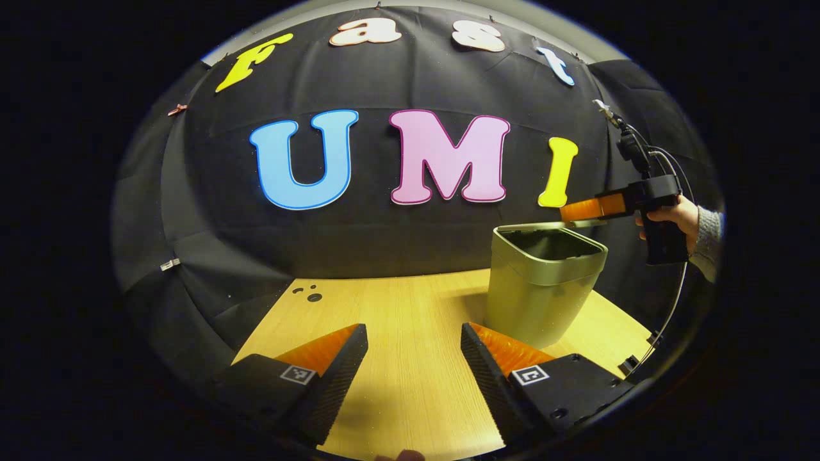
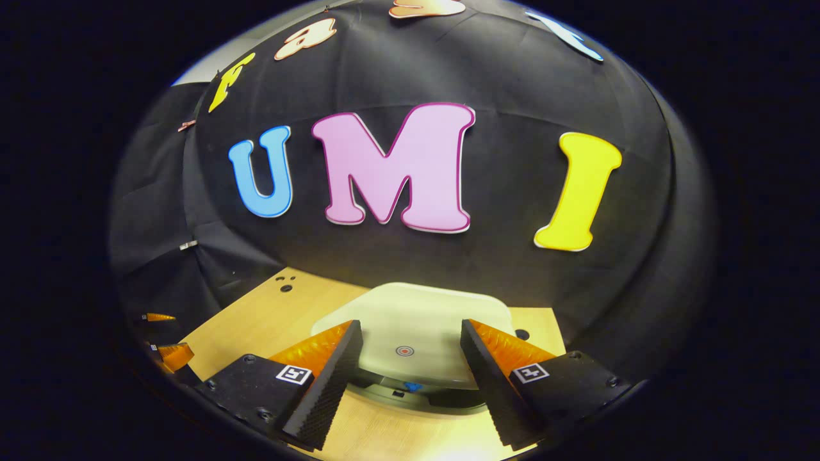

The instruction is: Press the lid of the desktop garbage bin to open it, pick up the crumpled paper on the desktop and throw it into the bin, then pick up the pop can on the desktop and drop it into the bin, and finally close the garbage bin lid.

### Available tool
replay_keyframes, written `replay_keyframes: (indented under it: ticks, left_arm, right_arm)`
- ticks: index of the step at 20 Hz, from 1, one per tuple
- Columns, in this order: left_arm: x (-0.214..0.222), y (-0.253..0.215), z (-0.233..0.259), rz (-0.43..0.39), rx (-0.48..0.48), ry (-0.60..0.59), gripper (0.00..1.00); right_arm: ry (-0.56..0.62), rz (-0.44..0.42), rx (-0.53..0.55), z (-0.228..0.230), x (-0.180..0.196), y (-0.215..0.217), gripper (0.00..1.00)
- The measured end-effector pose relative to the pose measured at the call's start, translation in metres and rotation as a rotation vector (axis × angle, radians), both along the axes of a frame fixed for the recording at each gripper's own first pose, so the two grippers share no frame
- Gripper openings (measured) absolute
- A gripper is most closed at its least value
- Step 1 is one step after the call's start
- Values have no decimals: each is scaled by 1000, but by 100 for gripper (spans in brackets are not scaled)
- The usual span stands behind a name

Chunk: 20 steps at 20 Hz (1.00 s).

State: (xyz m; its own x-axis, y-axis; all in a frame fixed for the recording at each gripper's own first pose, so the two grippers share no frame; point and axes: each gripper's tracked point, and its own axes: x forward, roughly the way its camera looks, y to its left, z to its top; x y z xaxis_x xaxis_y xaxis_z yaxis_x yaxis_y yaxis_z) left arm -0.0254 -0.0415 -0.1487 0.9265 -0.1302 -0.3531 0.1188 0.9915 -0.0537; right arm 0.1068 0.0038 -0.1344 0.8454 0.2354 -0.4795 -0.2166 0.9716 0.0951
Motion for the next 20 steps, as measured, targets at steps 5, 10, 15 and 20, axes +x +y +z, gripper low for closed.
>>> replay_keyframes:
  ticks: [5, 10, 15, 20]
  left_arm:
    - [-1, 3, 0, 6, 1, 1, 95]
    - [-1, 8, -4, 20, -1, 12, 95]
    - [0, 7, -7, 19, -2, 17, 95]
    - [-1, 6, -10, 21, -9, 23, 95]
  right_arm:
    - [71, 22, 8, -30, -13, 6, 96]
    - [68, 36, -19, -35, -16, 8, 96]
    - [71, 38, 1, -39, -15, 7, 92]
    - [41, 32, 25, -45, -18, 6, 98]
